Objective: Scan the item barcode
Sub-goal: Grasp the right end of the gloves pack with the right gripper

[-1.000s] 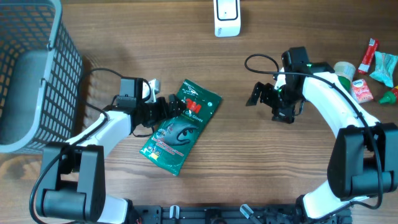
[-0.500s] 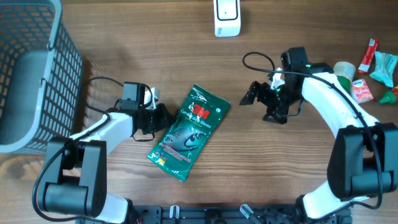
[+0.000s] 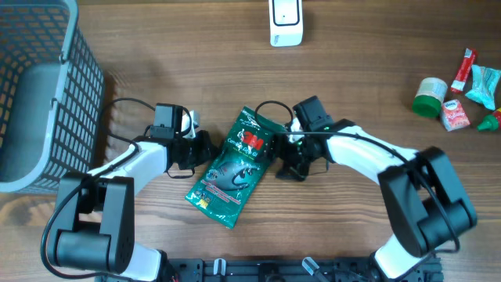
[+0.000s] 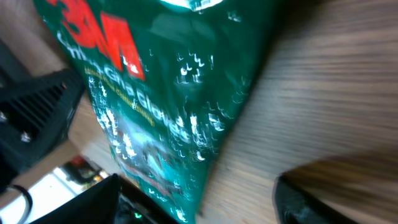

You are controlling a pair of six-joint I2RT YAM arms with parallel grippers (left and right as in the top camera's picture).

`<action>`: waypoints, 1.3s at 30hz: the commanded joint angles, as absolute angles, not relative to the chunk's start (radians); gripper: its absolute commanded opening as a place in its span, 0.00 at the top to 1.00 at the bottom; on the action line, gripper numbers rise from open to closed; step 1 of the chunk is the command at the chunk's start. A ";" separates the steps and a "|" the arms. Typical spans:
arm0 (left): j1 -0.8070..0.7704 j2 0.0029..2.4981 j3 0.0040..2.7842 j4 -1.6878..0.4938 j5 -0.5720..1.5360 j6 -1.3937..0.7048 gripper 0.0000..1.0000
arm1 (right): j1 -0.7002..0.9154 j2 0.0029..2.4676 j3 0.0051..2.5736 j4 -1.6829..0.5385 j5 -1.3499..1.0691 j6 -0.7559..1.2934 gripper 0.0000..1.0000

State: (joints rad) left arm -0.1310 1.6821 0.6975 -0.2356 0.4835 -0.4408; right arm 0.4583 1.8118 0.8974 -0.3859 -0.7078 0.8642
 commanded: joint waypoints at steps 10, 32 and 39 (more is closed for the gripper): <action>-0.142 1.751 0.640 -0.263 0.358 -0.457 0.94 | 0.487 1.982 0.889 -0.255 -0.670 1.072 0.96; -0.142 1.751 0.640 -0.252 0.358 -0.457 0.46 | 0.455 1.297 0.958 -0.995 -0.092 1.649 0.95; -0.142 1.751 0.640 -0.252 0.358 -0.457 0.41 | 0.455 1.297 0.958 -1.004 -0.219 1.683 0.96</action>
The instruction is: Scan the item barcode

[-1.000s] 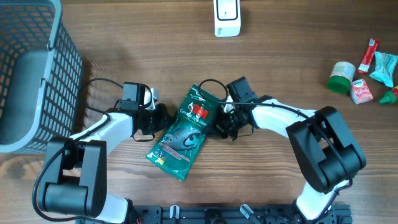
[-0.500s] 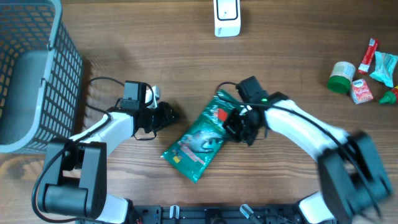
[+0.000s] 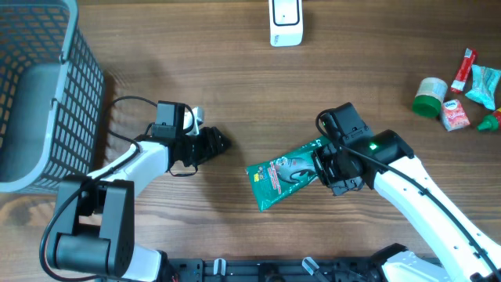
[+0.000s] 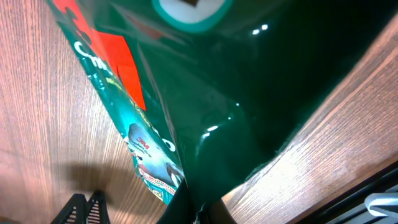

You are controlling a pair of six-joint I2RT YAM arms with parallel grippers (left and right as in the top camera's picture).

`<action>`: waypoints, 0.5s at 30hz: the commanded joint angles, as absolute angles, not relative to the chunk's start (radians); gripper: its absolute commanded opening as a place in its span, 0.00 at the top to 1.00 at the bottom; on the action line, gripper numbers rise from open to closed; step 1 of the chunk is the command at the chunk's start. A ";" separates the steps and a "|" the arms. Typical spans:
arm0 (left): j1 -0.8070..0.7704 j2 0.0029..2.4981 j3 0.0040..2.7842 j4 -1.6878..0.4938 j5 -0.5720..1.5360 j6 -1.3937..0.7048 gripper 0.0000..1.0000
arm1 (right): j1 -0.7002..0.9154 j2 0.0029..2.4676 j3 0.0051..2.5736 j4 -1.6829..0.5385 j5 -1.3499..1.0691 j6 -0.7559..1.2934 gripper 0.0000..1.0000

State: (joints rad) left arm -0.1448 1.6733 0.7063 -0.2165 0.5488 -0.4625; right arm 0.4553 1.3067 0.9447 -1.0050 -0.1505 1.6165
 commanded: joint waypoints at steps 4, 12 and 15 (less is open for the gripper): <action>-0.142 1.751 0.640 -0.252 0.358 -0.457 0.40 | 0.452 1.296 0.958 -1.011 -0.359 1.877 0.96; -0.142 1.751 0.640 -0.252 0.358 -0.457 0.37 | 0.292 1.296 0.957 -1.010 -0.723 1.873 0.96; -0.142 1.751 0.640 -0.252 0.358 -0.457 0.34 | 0.208 1.297 0.957 -1.047 -0.721 1.865 0.96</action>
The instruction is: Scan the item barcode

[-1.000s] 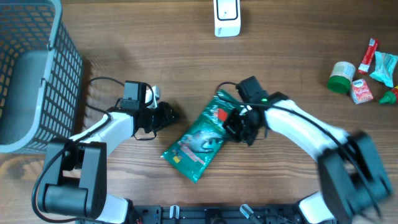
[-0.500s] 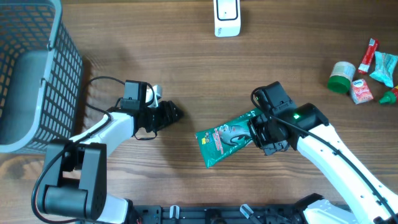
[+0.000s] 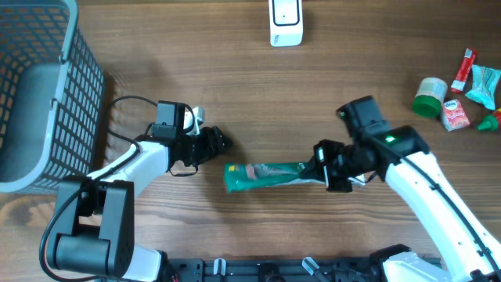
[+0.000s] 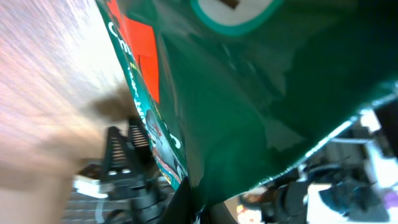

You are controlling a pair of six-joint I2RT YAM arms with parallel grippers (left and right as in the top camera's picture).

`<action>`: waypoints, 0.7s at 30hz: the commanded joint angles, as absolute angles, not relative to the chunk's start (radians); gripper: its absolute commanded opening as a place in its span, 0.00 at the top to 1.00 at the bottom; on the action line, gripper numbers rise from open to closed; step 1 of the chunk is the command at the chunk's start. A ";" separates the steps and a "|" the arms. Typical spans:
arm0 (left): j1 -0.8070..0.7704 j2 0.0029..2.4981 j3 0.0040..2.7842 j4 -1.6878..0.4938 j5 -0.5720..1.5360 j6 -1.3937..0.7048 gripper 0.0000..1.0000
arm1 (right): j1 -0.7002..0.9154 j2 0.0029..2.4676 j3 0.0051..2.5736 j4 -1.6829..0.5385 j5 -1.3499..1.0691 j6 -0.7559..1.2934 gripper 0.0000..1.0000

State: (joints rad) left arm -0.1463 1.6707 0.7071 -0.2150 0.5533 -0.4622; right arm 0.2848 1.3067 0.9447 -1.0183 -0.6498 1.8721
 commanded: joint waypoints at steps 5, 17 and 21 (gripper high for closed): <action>-0.142 1.751 0.640 -0.252 0.358 -0.457 0.32 | 0.133 1.352 0.957 -1.067 -0.700 1.904 0.96; -0.142 1.751 0.640 -0.284 0.377 -0.457 0.21 | 0.057 1.567 0.959 -0.962 -0.754 1.938 0.96; -0.142 1.751 0.640 -0.297 0.530 -0.457 0.21 | 0.011 1.567 0.959 -0.944 -0.759 1.914 0.96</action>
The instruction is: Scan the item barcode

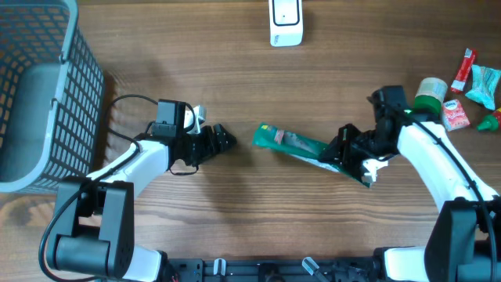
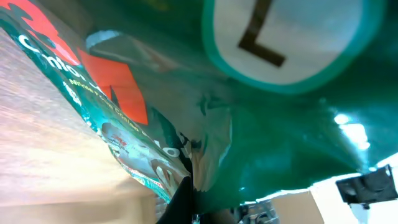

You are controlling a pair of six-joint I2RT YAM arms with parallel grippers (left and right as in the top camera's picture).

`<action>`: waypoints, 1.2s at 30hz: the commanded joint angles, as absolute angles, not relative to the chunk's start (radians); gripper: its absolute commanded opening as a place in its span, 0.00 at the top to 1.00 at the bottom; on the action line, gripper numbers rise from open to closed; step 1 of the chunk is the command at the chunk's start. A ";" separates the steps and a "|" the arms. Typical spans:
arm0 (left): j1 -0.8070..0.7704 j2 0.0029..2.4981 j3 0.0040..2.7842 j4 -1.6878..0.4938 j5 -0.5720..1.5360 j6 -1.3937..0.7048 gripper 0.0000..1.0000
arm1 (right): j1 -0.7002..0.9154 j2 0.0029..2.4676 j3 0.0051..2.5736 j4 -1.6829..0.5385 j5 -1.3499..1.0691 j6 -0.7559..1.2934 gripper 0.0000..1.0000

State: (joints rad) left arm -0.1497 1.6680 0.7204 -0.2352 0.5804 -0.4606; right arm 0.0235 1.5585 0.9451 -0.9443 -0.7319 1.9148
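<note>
A green glove package (image 1: 301,146) with a red logo hangs edge-on over the table's middle, tilted, with its far end pointing left. My right gripper (image 1: 345,156) is shut on its right end. In the right wrist view the package (image 2: 261,118) fills the frame, with a white round label at the top, and the right gripper (image 2: 193,210) pinches its lower edge. No barcode shows in either view. A white scanner (image 1: 286,22) stands at the far edge. My left gripper (image 1: 224,140) rests left of the package, apart from it; its jaws are not readable from above.
A grey mesh basket (image 1: 39,94) fills the far left corner. At the far right lie a green-lidded tub (image 1: 430,96) and several small sachets (image 1: 472,78). The left arm's cable loops beside the basket.
My right gripper has moved right and toward the far side with the package. The package now slants, its free end nearer the scanner's side. The left arm has barely moved.
The package first lay flat, face up, between both grippers. Then my right gripper held it to the right of the left gripper. Later the package was turned on edge over the middle, and now it is held further right and tilted.
</note>
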 commanded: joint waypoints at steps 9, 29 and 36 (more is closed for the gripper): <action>-0.143 1.751 0.641 0.052 1.204 -0.959 0.00 | 0.012 1.567 0.959 -0.940 -0.756 1.859 0.96; -0.336 1.751 0.641 0.490 0.963 -1.610 0.03 | 0.012 1.567 0.959 -0.961 -0.734 1.802 0.96; -0.352 1.751 0.641 0.449 0.849 -1.605 0.34 | 0.012 1.567 0.959 -0.957 -0.735 1.780 0.96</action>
